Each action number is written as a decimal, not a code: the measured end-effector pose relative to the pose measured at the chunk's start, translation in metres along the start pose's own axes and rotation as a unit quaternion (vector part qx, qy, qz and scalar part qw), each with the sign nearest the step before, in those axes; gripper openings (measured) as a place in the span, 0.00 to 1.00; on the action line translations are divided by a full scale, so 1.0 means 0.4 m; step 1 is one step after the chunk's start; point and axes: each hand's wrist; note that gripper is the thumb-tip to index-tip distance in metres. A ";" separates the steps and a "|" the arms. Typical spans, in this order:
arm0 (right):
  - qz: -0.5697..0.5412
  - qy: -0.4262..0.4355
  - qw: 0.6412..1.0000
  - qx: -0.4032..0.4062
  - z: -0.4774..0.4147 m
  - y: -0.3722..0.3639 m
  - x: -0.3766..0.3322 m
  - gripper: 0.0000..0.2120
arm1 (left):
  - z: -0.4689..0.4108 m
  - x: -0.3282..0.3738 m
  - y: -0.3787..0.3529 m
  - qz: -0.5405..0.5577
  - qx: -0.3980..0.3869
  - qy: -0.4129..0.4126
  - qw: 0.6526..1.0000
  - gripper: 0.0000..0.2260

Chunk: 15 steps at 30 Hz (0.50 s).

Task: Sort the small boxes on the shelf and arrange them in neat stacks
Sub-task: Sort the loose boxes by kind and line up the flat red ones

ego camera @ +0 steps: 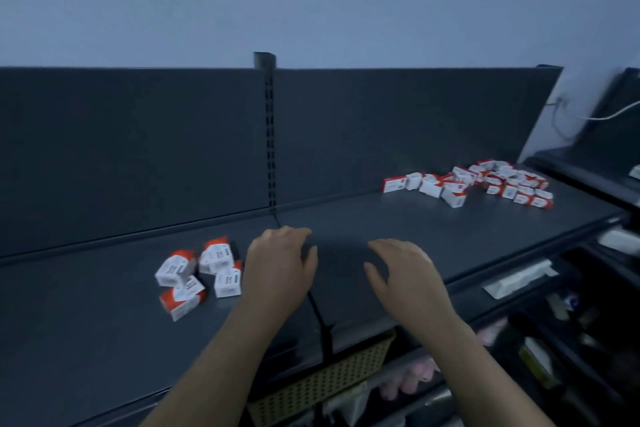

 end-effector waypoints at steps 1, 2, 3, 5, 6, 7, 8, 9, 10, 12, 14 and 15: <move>0.006 -0.010 1.000 -0.007 0.009 0.018 0.042 0.17 | -0.008 0.038 -0.026 0.003 -0.006 -0.011 1.000 0.15; 0.010 -0.017 1.000 -0.009 0.016 0.031 0.082 0.18 | -0.017 0.070 -0.051 0.006 -0.013 -0.021 1.000 0.16; 0.012 -0.027 1.000 -0.009 0.020 0.042 0.122 0.18 | -0.025 0.100 -0.072 0.010 -0.018 -0.032 0.999 0.16; 0.018 -0.049 0.999 -0.009 0.025 0.061 0.187 0.19 | -0.043 0.150 -0.108 0.024 -0.036 -0.047 0.998 0.17; 0.021 -0.059 0.998 -0.006 0.028 0.069 0.217 0.19 | -0.054 0.170 -0.127 0.027 -0.042 -0.056 0.997 0.17; 0.022 -0.069 0.997 -0.002 0.030 0.075 0.246 0.18 | -0.065 0.188 -0.148 0.026 -0.043 -0.063 0.997 0.16; 0.028 -0.075 0.997 -0.001 0.028 0.082 0.274 0.18 | -0.082 0.205 -0.170 0.025 -0.046 -0.070 0.996 0.16; 0.037 -0.080 0.996 0.000 0.018 0.091 0.297 0.18 | -0.103 0.223 -0.187 0.026 -0.053 -0.073 0.996 0.16; 0.041 -0.087 0.995 0.003 0.010 0.094 0.319 0.17 | -0.120 0.238 -0.203 0.028 -0.060 -0.073 0.995 0.16; 0.044 -0.121 0.991 0.018 -0.049 0.095 0.435 0.16 | -0.221 0.303 -0.301 0.031 -0.070 -0.093 0.993 0.16; 0.046 -0.129 0.990 0.014 -0.085 0.100 0.468 0.14 | -0.268 0.322 -0.325 0.034 -0.082 -0.091 0.992 0.16; 0.047 -0.132 0.990 0.015 -0.105 0.098 0.495 0.13 | -0.297 0.334 -0.350 0.033 -0.082 -0.095 0.992 0.16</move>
Point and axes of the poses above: each hand's wrist, its own z-axis away from the middle knuckle, its own y-axis out of the back of the hand, x = y × z
